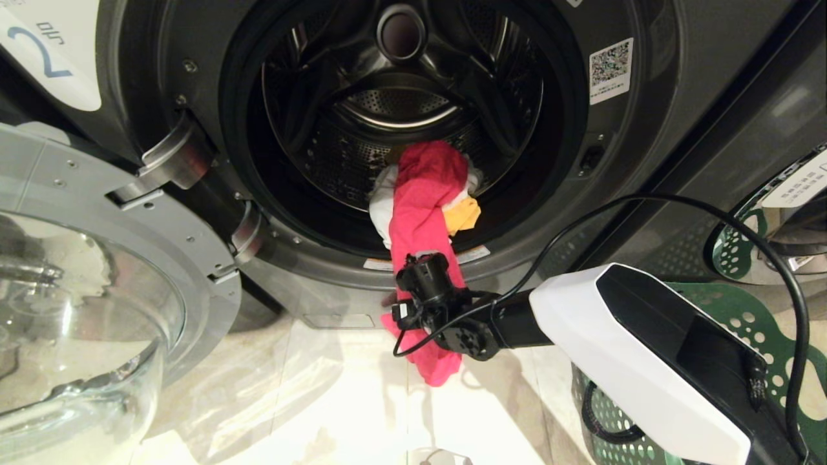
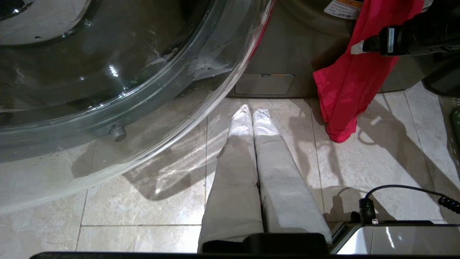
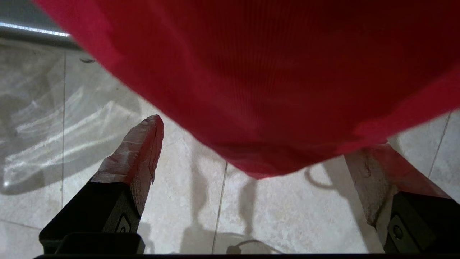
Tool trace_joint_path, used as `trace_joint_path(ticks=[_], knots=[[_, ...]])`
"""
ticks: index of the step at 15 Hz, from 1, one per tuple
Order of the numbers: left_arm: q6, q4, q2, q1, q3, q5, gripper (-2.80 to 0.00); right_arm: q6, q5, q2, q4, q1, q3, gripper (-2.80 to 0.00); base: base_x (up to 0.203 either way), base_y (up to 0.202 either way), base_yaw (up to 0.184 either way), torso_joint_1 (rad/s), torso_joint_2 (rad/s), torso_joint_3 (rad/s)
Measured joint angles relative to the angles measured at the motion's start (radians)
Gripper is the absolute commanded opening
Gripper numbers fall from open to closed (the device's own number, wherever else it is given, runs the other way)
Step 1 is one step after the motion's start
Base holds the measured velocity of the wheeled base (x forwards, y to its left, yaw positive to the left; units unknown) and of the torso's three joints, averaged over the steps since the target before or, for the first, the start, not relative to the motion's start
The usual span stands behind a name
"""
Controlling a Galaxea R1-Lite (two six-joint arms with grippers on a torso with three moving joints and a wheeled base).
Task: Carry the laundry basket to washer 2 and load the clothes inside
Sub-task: Place the clothes into the washing machine
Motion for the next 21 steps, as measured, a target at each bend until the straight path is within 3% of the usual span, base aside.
trace_joint_path(ticks=[6, 7, 21], knots=[[0.000, 0.000, 0.000, 0.000, 0.000, 0.000, -2.80, -0.063, 0.002, 0.077, -0.011, -0.022, -0.112, 0.00, 0.000, 0.000, 0.000, 0.000, 0.00, 0.000], [0.000, 0.000, 0.000, 0.000, 0.000, 0.000, -2.80, -0.065, 0.002, 0.082, -0.013, -0.027, -0.117, -2.80, 0.000, 0.000, 0.000, 0.000, 0.00, 0.000], [0.000, 0.000, 0.000, 0.000, 0.000, 0.000, -2.80, -0.074, 0.002, 0.056, -0.010, -0.030, -0.111, -2.80, 0.000, 0.000, 0.000, 0.000, 0.00, 0.000]])
